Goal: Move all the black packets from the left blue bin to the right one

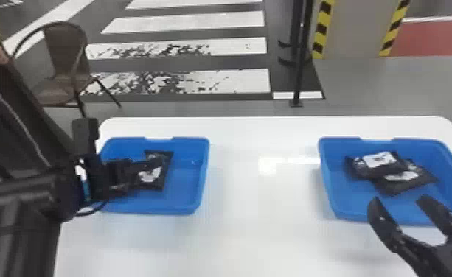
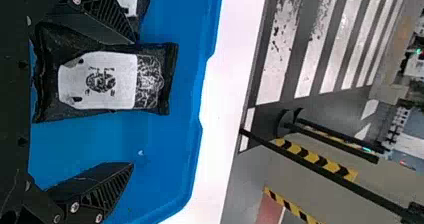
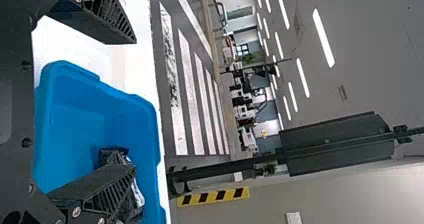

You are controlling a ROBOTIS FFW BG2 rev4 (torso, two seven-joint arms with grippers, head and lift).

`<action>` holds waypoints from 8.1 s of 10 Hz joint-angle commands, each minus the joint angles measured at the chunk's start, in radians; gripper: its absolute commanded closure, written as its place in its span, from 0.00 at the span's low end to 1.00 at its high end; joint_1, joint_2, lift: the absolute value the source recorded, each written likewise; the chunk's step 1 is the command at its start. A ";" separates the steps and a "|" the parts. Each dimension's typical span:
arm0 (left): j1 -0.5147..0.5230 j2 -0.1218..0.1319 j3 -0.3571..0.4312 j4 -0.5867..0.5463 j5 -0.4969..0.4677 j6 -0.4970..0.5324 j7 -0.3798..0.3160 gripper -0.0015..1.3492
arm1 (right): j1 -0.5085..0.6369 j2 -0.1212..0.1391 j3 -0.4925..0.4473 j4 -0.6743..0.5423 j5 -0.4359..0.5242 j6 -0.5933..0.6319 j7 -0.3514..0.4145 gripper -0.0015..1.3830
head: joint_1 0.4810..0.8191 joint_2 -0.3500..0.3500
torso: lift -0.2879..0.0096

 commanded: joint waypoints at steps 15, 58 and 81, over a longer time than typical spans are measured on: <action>-0.192 0.007 -0.098 0.351 -0.066 0.028 -0.095 0.87 | -0.031 -0.001 0.024 0.063 -0.070 0.041 0.021 0.10 | 0.63 0.65 | 0.50; 0.757 -0.153 0.075 -0.815 0.323 -0.380 -0.020 0.11 | -0.267 -0.038 -0.147 0.203 0.185 0.049 -0.014 0.08 | 0.63 0.24 | 0.50; -0.087 -0.015 0.051 0.088 -0.170 0.187 0.048 0.16 | 0.084 0.015 -0.002 -0.096 -0.016 0.076 -0.011 0.10 | 0.63 0.80 | 0.50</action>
